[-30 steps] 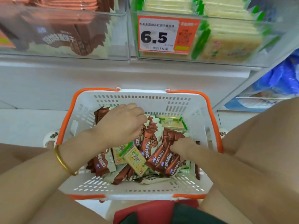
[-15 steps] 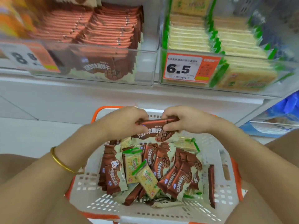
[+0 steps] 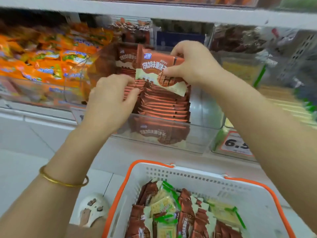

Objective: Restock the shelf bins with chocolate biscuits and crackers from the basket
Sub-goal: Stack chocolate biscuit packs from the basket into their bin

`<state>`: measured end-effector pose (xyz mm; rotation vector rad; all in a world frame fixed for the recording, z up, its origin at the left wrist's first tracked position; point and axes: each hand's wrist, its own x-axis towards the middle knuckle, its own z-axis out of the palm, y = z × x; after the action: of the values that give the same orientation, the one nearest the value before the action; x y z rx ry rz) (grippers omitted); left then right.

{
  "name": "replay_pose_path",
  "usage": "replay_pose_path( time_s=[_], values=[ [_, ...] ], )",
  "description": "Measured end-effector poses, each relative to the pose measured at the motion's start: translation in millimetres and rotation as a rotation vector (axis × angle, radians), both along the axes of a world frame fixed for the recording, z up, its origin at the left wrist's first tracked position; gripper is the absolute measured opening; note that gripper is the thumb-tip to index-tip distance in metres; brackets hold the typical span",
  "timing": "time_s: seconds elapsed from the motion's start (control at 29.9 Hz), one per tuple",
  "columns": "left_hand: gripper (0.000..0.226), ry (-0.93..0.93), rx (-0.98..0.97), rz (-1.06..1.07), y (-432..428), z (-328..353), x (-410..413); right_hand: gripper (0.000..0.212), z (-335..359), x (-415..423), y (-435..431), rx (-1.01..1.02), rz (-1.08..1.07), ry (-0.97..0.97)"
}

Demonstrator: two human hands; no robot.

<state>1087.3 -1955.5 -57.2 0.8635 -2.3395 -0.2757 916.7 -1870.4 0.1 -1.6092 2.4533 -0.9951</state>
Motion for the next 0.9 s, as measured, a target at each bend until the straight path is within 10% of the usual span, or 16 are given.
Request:
replay_pose_path(
  time_s=[0.23, 0.6, 0.9],
  values=[
    [0.056, -0.337, -0.077, 0.005, -18, -11, -4, 0.044, -30, -36, -140, 0.064, -0.081, 0.201],
    [0.048, -0.341, -0.016, -0.024, -21, -12, -5, 0.072, -45, -31, -188, 0.075, -0.2, 0.623],
    [0.04, -0.26, -0.026, -0.051, -21, -16, -4, 0.087, -41, -35, -178, 0.115, -0.246, 0.569]
  ],
)
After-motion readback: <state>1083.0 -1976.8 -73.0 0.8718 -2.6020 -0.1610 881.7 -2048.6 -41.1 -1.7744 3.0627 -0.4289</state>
